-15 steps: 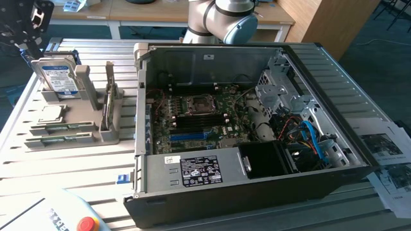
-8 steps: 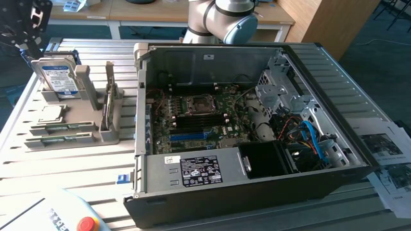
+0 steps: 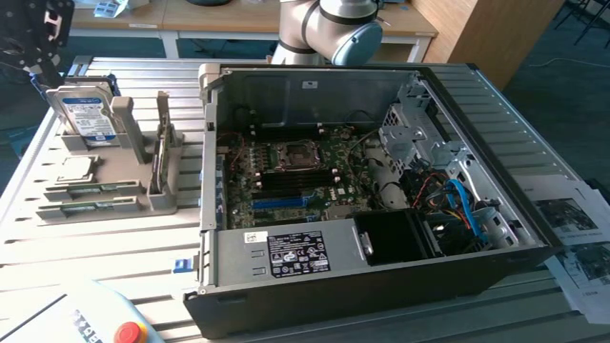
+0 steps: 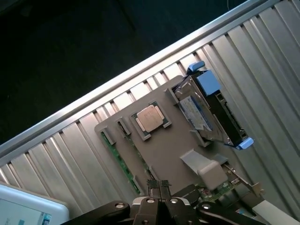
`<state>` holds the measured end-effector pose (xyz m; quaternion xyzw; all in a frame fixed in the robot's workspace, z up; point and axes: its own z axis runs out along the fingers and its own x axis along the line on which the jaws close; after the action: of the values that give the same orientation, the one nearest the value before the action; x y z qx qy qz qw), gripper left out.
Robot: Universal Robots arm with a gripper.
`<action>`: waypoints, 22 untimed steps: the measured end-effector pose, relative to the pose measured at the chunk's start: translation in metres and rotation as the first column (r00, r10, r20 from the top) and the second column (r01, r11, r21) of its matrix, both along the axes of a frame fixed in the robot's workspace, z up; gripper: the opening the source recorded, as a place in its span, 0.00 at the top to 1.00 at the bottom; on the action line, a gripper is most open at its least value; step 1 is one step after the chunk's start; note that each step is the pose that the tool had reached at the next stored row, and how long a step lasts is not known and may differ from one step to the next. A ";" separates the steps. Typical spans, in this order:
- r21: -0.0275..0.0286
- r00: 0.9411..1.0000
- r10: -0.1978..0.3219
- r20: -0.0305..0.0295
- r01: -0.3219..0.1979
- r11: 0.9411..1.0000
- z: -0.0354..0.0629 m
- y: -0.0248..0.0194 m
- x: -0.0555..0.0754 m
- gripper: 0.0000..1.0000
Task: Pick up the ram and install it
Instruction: 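Pick up the ram and move it above insertion slot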
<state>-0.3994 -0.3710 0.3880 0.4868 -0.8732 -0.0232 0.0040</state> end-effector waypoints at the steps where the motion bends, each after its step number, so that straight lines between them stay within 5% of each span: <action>1: 0.000 1.000 0.013 0.000 -0.013 1.000 0.0000 0.0000 0.000 0.90; 12: 0.000 0.988 0.154 0.000 -0.154 0.988 0.0000 0.0000 0.000 0.90; 22: 0.000 0.959 0.284 0.000 -0.284 0.959 0.0000 0.0000 0.000 0.90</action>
<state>-0.3994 -0.3710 0.3881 0.6072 -0.7942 -0.0224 0.0073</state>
